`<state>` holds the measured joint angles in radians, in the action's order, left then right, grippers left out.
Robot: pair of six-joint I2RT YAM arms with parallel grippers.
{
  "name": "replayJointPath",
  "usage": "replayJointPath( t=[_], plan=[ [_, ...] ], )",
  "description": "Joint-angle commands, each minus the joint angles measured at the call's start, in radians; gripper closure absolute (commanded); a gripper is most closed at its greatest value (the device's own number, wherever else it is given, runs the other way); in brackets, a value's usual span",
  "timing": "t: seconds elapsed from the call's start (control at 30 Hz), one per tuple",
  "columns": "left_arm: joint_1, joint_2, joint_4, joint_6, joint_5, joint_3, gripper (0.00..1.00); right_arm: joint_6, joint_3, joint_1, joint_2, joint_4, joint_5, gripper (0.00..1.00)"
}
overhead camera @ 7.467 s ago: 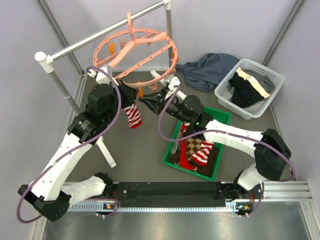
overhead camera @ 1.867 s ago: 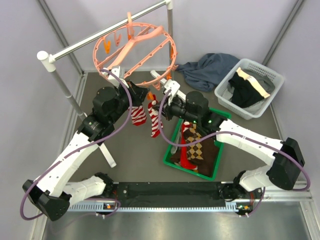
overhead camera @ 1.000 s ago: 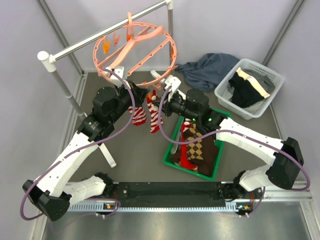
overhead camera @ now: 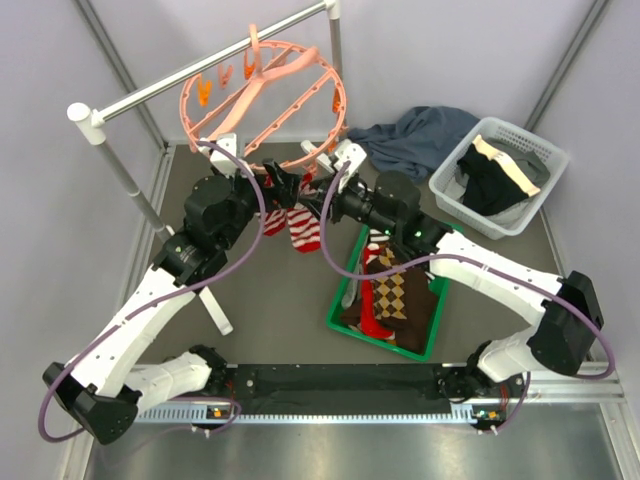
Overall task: Clip the socks to the hanger
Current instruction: Clamp the sock onto the hanger.
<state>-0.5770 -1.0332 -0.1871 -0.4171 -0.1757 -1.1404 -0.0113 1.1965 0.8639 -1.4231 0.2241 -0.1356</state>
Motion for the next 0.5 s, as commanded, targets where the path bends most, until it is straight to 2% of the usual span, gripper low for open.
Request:
replayJointPath(
  t=[0.0, 0.2, 0.47],
  plan=[
    [0.003, 0.021, 0.054, -0.012, -0.097, 0.005, 0.09, -0.062, -0.058, -0.080, 0.036, 0.158, -0.082, 0.51],
    [0.003, 0.007, 0.048, -0.003, -0.122, -0.009, 0.08, -0.056, -0.156, -0.166, 0.038, 0.337, -0.179, 0.47],
    [0.006, 0.010, 0.026, -0.002, -0.122, -0.024, 0.08, -0.010, -0.098, -0.189, -0.034, 0.380, -0.335, 0.44]
  ],
)
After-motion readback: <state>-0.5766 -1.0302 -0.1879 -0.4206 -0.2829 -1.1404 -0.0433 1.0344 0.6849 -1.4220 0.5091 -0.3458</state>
